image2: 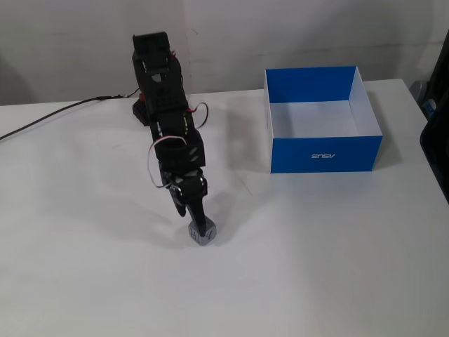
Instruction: Grasp the gray block and put it in the box.
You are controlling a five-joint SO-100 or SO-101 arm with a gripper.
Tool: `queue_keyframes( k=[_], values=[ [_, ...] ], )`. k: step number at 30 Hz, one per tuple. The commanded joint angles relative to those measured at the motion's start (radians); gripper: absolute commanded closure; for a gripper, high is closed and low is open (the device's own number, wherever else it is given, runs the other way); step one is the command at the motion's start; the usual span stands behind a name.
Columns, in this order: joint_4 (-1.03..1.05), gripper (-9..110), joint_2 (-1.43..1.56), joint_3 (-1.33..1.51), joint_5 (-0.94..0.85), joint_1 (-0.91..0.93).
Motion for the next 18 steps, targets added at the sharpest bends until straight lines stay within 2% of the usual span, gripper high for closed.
queue_keyframes(
  k=[1, 4, 8, 18],
  values=[
    [0.081, 70, -0.032, -0.236, -0.008, 0.008],
    [0.178, 70, -0.144, -0.446, -0.009, 0.011],
    [0.373, 70, -0.405, -0.933, -0.015, 0.029],
    [0.374, 74, -0.410, -0.899, 0.006, 0.041]
  ],
)
